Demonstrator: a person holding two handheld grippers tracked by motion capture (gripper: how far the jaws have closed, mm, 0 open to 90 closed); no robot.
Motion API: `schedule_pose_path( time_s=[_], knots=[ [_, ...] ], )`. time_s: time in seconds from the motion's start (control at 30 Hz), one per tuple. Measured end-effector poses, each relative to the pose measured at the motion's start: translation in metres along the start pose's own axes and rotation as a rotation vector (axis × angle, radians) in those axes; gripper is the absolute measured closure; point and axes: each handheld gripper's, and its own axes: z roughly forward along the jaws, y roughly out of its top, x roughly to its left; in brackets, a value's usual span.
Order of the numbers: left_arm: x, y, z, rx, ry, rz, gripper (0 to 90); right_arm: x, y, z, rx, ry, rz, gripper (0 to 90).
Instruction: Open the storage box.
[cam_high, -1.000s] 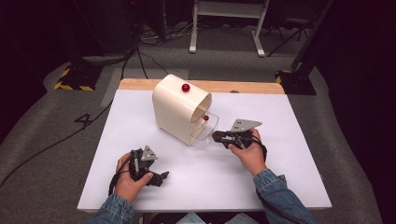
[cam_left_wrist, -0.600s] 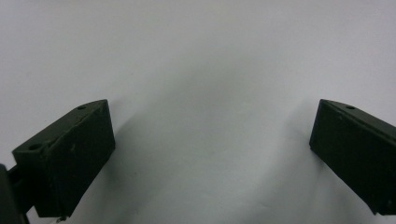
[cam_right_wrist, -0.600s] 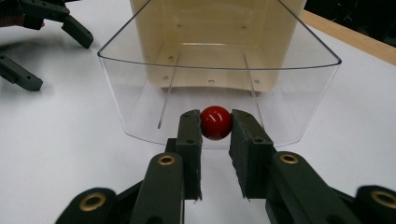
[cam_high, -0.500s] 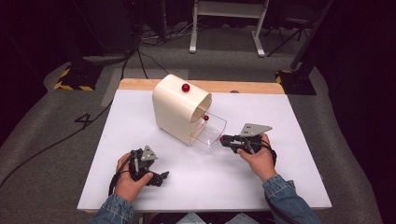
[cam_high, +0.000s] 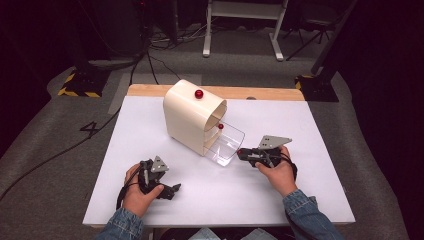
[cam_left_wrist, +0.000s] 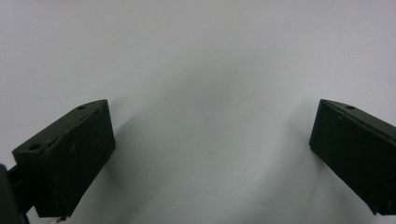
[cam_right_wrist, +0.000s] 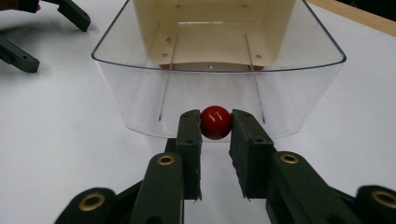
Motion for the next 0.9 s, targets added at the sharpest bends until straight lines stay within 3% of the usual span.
schedule_pose_path(
  time_s=[0.13, 0.3, 0.37, 0.57, 0.73, 0.9],
  knots=[
    [0.0, 0.0, 0.0, 0.001, 0.0, 0.0, 0.2, 0.0, -0.001, -0.001, 0.007, 0.002, 0.002, 73.0],
    [0.0, 0.0, 0.0, -0.003, 0.0, -0.003, 0.1, -0.002, -0.002, -0.006, 0.006, -0.003, 0.019, 64.5],
    [0.0, 0.0, 0.0, -0.002, -0.001, -0.004, 0.2, -0.003, -0.002, -0.009, 0.028, -0.021, 0.014, 62.2],
    [0.0, 0.0, 0.0, -0.002, 0.0, -0.002, 0.2, -0.005, -0.002, -0.019, 0.016, -0.038, 0.02, 61.0],
    [0.0, 0.0, 0.0, -0.002, -0.001, -0.003, 0.2, -0.004, 0.007, -0.03, -0.012, -0.051, 0.014, 58.9],
    [0.0, 0.0, 0.0, 0.0, 0.0, 0.0, 0.2, -0.002, 0.03, -0.041, -0.061, -0.059, -0.007, 56.5]
  ],
)
